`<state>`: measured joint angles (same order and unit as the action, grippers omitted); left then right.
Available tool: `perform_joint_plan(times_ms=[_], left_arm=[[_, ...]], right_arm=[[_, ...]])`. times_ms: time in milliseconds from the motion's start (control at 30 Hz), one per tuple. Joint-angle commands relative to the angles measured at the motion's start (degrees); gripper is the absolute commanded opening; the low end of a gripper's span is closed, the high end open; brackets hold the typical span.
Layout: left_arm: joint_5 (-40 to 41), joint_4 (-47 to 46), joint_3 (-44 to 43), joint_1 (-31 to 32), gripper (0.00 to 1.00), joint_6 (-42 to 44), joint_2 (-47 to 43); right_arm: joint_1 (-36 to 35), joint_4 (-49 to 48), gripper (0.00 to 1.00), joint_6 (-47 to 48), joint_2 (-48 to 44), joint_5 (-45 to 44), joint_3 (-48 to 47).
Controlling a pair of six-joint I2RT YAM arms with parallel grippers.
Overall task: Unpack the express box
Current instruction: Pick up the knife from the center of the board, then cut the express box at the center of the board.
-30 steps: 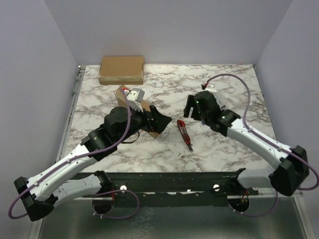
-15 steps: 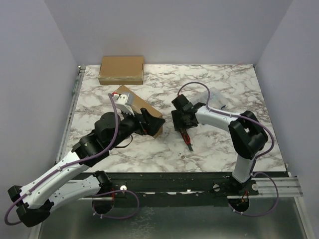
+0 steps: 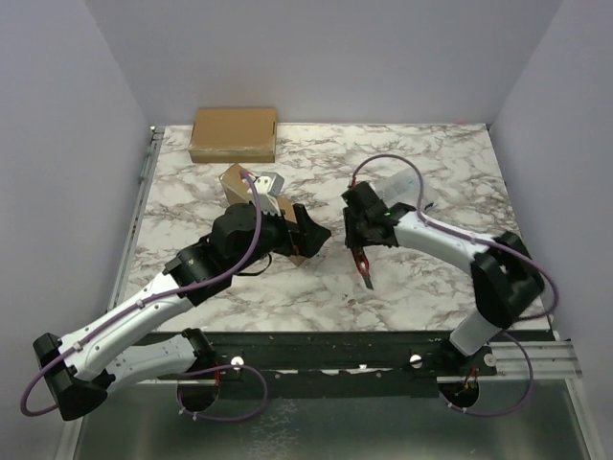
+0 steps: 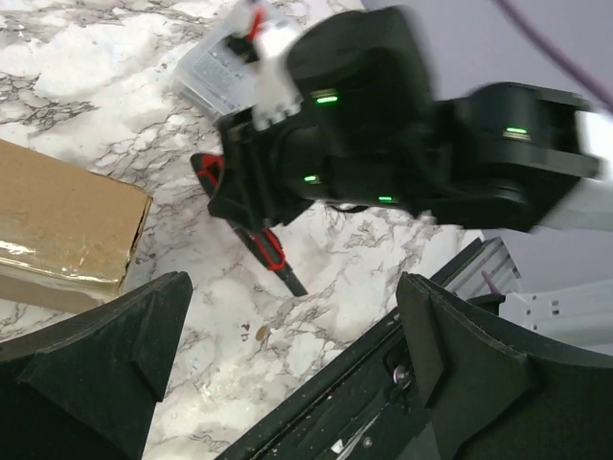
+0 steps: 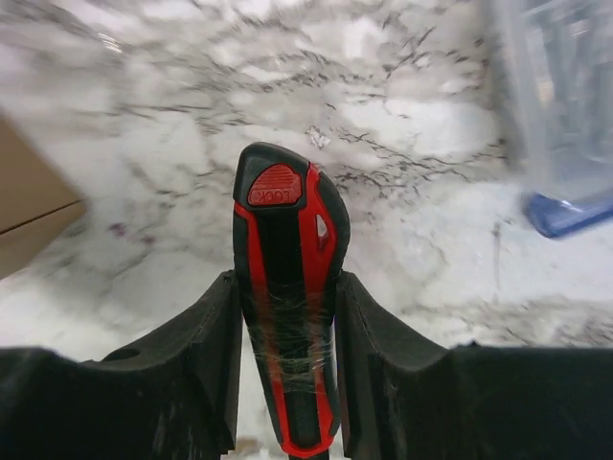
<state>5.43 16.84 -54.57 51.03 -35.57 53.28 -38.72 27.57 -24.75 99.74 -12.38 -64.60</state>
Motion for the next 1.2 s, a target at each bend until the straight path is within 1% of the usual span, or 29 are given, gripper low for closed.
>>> perform_joint_plan(times_ms=[0, 133, 200, 267, 333, 400, 500, 667, 700, 733, 767, 800, 867, 933, 1000, 1033, 1067, 1133, 1167], left_arm=[[-1.56, -2.32, -2.18, -0.02, 0.99, -1.26, 0.81], [-4.07, -6.71, -1.72, -0.01, 0.97, -1.83, 1.42], [-6.31, -10.23, -1.21, 0.04, 0.97, -2.48, 1.83], [-9.76, -14.67, -0.78, 0.04, 0.98, -2.56, 2.84], [-8.82, -15.66, -2.18, 0.53, 0.96, -1.79, 5.33], [-5.39, -14.59, -4.57, 1.65, 0.94, -0.89, 8.31], [1.05, -13.79, -7.29, 4.93, 0.92, 1.86, 12.31], [2.68, -13.76, -10.4, 7.36, 0.84, 3.02, 17.11], [2.67, -13.76, -10.53, 7.41, 0.8, 2.91, 17.63], [2.33, -13.76, -10.6, 7.42, 0.72, 3.0, 17.99], [1.83, -13.49, -9.97, 7.42, 0.53, 3.06, 18.16], [1.47, -13.46, -9.56, 7.44, 0.45, 3.12, 17.87], [1.25, -13.03, -8.71, 7.47, 0.33, 3.35, 17.06], [1.5, -11.72, -8.02, 7.44, 0.24, 3.49, 16.07], [0.81, -10.8, -7.52, 7.42, 0.11, 4.21, 15.06], [0.2, -9.95, -7.41, 7.4, 0.04, 4.64, 14.49], [-0.26, -9.52, -7.28, 7.35, 0.0, 5.23, 13.87], [-1.24, -7.54, -6.7, 7.3, 0.0, 6.64, 12.37], [-1.86, -6.33, -6.51, 7.23, 0.0, 7.49, 11.3]], right_arm=[[-0.26, -8.88, 0.01, 0.66, -19.91, -0.25, 3.65], [-0.02, -17.99, 0.01, -0.79, -34.13, 4.27, 8.27], [0.03, -18.86, 0.0, -6.67, -39.44, 1.17, 8.71], [0.05, -16.37, 0.01, -15.96, -42.78, -2.95, 7.33], [0.06, -13.57, 0.01, -22.32, -44.15, -3.35, 5.25], [0.12, -9.36, 0.01, -26.17, -43.88, -3.4, 2.1], [-0.01, -4.88, 0.01, -28.12, -42.44, -2.33, -1.78], [0.0, -4.39, 0.0, -28.99, -41.73, 0.3, -1.79], [-0.01, -3.97, 0.01, -29.53, -41.83, 0.78, -1.8], [-0.04, -3.82, 0.01, -30.01, -42.05, 1.26, -1.58], [0.0, -4.74, 0.01, -30.97, -43.43, 2.55, 0.16], [-0.03, -4.9, 0.01, -31.11, -43.71, 3.05, 0.47], [-0.02, -4.35, 0.0, -31.36, -43.84, 3.73, 0.5], [-0.03, -3.99, 0.01, -31.49, -44.22, 4.78, 0.56], [-0.04, -5.0, 0.02, -30.49, -44.78, 7.66, 1.56], [-0.04, -6.34, 0.1, -28.34, -45.07, 8.97, 2.26], [-0.04, -8.11, 0.24, -25.92, -45.25, 10.7, 2.92], [-0.01, -7.99, 0.55, -18.98, -45.51, 14.08, 3.3], [-0.01, -6.7, 0.69, -14.75, -45.38, 15.33, 2.84]])
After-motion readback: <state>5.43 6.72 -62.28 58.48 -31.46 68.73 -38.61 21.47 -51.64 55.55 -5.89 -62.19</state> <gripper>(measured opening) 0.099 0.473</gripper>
